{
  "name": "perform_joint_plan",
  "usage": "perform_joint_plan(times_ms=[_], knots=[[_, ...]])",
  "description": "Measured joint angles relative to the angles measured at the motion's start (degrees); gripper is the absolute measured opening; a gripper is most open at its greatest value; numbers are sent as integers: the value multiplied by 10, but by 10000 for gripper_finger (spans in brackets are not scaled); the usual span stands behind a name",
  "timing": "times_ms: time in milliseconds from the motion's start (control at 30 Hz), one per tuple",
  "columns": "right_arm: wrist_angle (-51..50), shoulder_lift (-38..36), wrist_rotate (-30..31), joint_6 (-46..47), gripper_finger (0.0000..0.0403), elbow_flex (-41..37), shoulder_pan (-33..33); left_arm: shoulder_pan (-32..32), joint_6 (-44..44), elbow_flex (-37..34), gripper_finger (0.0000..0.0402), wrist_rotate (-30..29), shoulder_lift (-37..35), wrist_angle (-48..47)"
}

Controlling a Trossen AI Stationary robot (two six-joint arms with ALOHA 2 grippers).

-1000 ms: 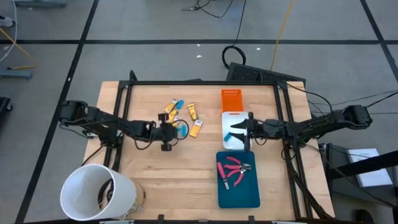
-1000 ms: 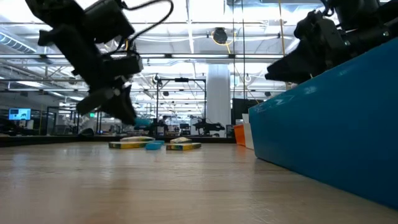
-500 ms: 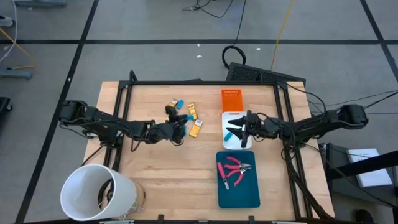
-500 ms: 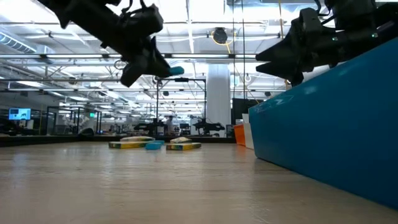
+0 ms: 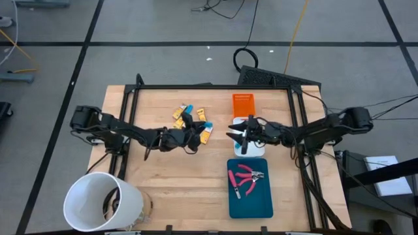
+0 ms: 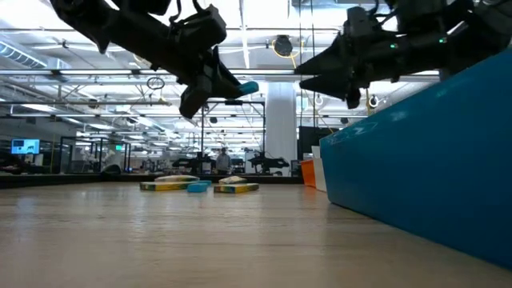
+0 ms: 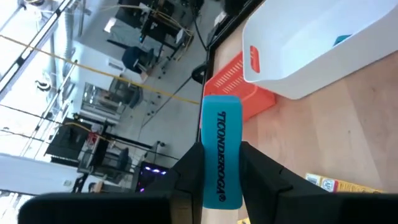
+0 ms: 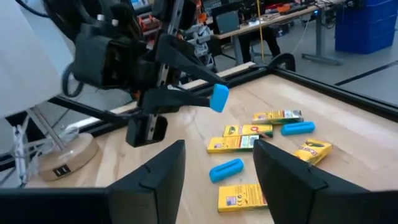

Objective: Pick & Place School Supplies
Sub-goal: Put the blue eraser into the white bin

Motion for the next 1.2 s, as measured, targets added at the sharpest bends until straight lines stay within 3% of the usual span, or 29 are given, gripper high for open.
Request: perform_joint_plan(times_ms=[267, 433, 1200], knots=[[0, 67, 0, 22, 243, 59, -18, -4, 8, 4, 80, 0, 2, 6], [0, 101, -54, 54, 265, 92, -38, -5, 8, 5, 80, -1, 2, 5], [2, 193, -88, 60, 251, 180, -60, -9, 12, 5, 85, -8, 2, 3]])
